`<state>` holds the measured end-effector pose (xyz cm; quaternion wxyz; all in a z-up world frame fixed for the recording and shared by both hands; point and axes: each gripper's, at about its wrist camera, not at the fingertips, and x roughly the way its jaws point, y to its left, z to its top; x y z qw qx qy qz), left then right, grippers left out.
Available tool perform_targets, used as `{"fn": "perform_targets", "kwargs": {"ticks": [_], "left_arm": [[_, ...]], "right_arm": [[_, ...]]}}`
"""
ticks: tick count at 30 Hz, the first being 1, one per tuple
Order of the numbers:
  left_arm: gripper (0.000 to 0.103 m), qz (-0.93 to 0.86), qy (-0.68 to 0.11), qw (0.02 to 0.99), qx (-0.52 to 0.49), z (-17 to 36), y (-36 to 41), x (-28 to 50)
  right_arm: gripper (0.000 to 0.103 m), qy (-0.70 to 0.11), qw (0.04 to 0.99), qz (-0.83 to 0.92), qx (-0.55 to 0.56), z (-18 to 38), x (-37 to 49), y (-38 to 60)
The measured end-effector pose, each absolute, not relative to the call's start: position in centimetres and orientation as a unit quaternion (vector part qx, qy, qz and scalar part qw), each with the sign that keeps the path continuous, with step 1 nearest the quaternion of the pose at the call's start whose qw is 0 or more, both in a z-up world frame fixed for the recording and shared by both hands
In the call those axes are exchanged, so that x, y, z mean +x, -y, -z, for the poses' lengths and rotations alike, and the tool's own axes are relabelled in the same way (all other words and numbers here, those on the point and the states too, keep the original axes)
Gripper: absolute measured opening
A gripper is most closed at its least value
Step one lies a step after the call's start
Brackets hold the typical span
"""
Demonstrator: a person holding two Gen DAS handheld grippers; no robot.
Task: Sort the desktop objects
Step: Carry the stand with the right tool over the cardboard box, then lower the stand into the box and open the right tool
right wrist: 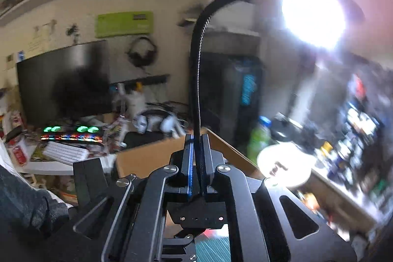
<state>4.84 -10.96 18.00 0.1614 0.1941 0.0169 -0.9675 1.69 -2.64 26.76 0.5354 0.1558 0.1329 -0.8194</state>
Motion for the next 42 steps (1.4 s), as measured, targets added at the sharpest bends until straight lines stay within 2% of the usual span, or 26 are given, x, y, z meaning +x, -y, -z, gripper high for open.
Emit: {"fn": "perform_targets", "kwargs": {"ticks": [7,13,14,16,18,23,27,34,42], "left_arm": [[0.069,0.946,-0.039,0.233,0.224,-18.5,19.2,3.4],[0.069,0.923,-0.05,0.26,0.28,-15.8,24.0,1.8],[0.07,0.916,-0.055,0.257,0.302,-15.1,24.7,1.1],[0.085,0.902,-0.066,0.249,0.347,-13.9,25.5,-0.3],[0.089,0.89,-0.082,0.239,0.379,-12.9,26.4,-1.4],[0.09,0.86,-0.12,0.224,0.442,-10.6,28.0,-2.0],[0.102,0.863,-0.092,0.253,0.428,-10.5,27.6,-0.8],[0.103,0.872,-0.081,0.272,0.398,-11.2,27.6,0.7],[0.103,0.88,-0.066,0.262,0.391,-11.0,26.9,0.3]], "right_arm": [[0.005,-0.126,0.601,0.772,0.166,-28.0,0.1,12.7],[0.005,-0.111,0.623,0.744,0.215,-24.6,-3.8,19.3],[0.005,-0.108,0.624,0.74,0.225,-23.8,-4.6,20.0],[0.005,-0.102,0.624,0.734,0.247,-22.0,-6.2,21.2],[0.005,-0.093,0.62,0.731,0.271,-19.9,-8.1,22.2],[0.005,-0.061,0.593,0.734,0.325,-15.9,-14.4,23.1],[0.005,-0.059,0.568,0.737,0.362,-12.1,-17.8,24.8],[0.005,-0.107,0.524,0.735,0.416,-4.8,-20.5,29.8],[0.005,-0.175,0.512,0.736,0.406,-3.0,-18.5,31.1]]}}
